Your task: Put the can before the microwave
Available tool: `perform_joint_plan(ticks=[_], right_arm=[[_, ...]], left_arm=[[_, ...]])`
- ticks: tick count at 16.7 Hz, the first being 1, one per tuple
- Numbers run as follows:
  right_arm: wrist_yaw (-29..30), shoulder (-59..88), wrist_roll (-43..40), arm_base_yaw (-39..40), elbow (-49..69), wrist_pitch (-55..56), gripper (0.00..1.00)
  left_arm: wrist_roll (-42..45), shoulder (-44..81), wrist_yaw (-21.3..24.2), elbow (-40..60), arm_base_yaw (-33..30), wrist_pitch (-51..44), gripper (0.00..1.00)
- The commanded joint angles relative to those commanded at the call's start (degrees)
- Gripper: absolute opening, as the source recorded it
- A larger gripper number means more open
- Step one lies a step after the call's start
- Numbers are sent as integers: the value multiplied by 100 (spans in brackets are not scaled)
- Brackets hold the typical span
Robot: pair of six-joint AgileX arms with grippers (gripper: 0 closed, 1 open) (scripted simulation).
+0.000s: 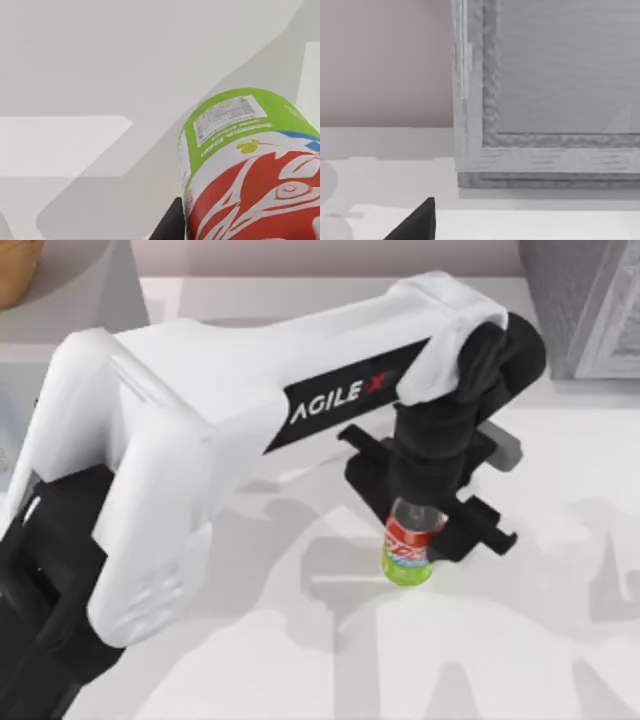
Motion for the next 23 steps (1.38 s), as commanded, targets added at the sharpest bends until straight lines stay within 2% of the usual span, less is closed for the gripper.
perform_joint_plan(ticks=[2,3,12,18,23], right_arm=[[0,0,0,0,0,0,100],[0,0,0,0,0,0,100],[0,0,0,0,0,0,100],[0,0,0,0,0,0,100],[0,0,0,0,0,0,100]], left_arm=[[0,0,0,0,0,0,2],[0,0,0,0,0,0,0],[10,7,1,23,4,-24,0],[1,22,1,892,2,-878,0],[11,25,-1,920,7,-906,0]])
